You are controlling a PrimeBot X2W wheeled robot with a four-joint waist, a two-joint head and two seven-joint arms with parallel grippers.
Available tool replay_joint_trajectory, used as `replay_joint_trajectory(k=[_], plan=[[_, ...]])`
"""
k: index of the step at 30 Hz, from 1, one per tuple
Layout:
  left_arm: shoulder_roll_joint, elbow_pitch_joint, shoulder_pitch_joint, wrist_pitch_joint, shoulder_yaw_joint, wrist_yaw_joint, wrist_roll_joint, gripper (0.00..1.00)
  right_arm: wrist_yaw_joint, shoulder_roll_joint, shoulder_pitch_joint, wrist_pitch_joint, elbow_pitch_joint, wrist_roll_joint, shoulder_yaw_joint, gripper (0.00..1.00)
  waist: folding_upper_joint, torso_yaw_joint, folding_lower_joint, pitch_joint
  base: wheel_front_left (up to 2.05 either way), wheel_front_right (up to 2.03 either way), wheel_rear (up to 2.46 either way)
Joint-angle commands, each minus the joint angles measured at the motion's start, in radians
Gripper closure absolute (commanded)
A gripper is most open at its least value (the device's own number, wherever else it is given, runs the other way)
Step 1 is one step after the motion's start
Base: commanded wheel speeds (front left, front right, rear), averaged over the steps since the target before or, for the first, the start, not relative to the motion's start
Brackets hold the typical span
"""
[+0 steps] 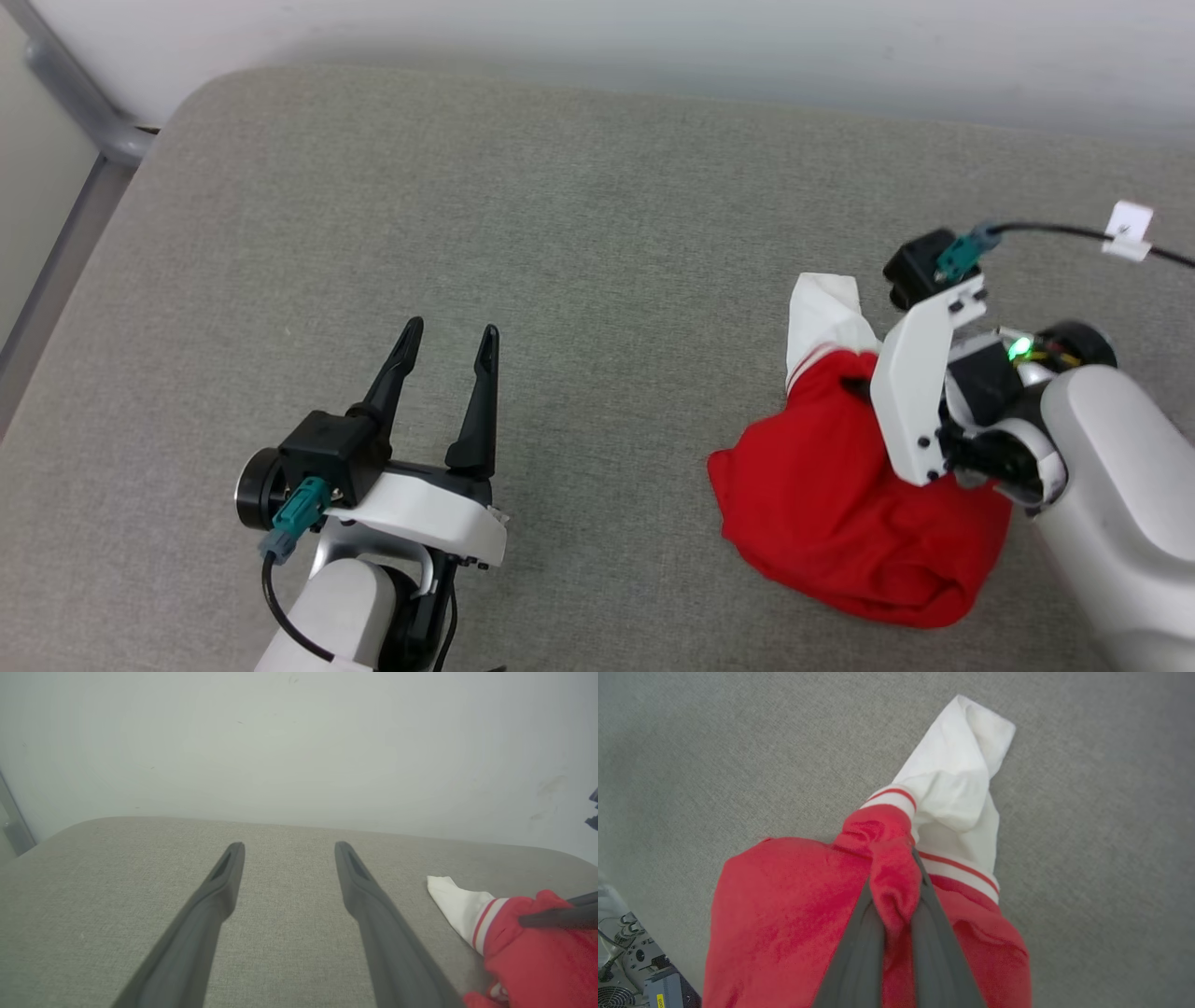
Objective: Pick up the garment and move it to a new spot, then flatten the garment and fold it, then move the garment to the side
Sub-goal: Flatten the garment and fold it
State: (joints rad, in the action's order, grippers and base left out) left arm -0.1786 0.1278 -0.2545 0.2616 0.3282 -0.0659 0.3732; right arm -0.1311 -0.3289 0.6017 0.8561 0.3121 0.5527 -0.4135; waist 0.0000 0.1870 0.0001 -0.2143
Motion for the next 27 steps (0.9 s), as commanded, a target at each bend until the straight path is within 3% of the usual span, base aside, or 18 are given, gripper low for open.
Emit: replay_joint_trajectory(k=[1, 8, 15, 21, 27], plan=[[0.004, 0.003, 0.003, 0.005, -0.004, 0.004, -0.005, 0.00, 0.001, -0.010, 0.021, -0.016, -0.008, -0.004, -0.002, 1.00, 0.0000, -0.007, -0.0001, 0.003, 0.00, 0.00, 0.00], [0.008, 0.020, 0.028, 0.004, -0.033, 0.015, -0.028, 0.00, 0.001, -0.041, 0.037, -0.147, -0.082, -0.041, 0.059, 1.00, 0.0000, -0.058, -0.0001, 0.035, 0.00, 0.00, 0.00], [-0.002, 0.024, 0.052, 0.004, -0.053, 0.015, -0.040, 0.00, 0.001, -0.045, -0.149, -0.217, -0.201, -0.144, 0.354, 1.00, 0.0000, -0.106, -0.0001, 0.061, 0.00, 0.00, 0.00], [-0.014, 0.032, 0.083, 0.004, -0.064, 0.008, -0.033, 0.00, 0.001, 0.066, -0.449, -0.207, -0.295, -0.224, 0.616, 1.00, 0.0000, -0.132, -0.0001, 0.081, 0.00, 0.00, 0.00], [-0.022, 0.039, 0.108, -0.001, -0.067, 0.001, -0.025, 0.00, 0.001, 0.215, -0.693, -0.222, -0.275, -0.251, 0.706, 1.00, 0.0000, -0.134, -0.0001, 0.099, 0.00, 0.00, 0.00]])
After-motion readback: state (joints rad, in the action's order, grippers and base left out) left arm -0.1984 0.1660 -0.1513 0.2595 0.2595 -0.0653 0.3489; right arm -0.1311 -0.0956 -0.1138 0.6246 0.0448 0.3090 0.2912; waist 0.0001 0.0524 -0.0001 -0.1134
